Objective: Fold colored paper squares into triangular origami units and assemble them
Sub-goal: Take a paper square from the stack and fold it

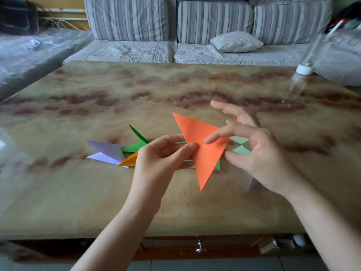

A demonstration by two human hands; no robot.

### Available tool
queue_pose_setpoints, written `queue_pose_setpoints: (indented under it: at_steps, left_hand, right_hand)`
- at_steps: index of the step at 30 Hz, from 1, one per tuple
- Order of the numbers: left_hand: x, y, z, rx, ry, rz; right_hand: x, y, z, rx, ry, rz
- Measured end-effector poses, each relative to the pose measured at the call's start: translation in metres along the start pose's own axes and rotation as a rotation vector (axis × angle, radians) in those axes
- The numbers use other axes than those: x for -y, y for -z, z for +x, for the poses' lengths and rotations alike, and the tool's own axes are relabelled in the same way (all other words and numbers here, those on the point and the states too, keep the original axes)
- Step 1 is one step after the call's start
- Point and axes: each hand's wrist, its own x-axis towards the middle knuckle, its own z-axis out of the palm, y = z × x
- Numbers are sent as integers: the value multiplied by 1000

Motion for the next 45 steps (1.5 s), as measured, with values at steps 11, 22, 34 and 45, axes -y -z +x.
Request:
queue_pose_setpoints:
  at_steps: [11, 22, 34, 45]
  left_hand:
    - [-1, -6, -6, 74, -31, 71]
    - [-6, -7, -8, 36, -81, -15]
    - [-4, -4, -7, 9, -139, -47]
    - [3, -7, -9, 79, -223, 276]
  right_hand:
    - [6, -12, 3, -198, -235, 397]
    - [8, -21, 4, -248, -335, 480]
    - [11, -27, 4, -248, -320, 438]
    - [14, -13, 6, -165, -323, 360]
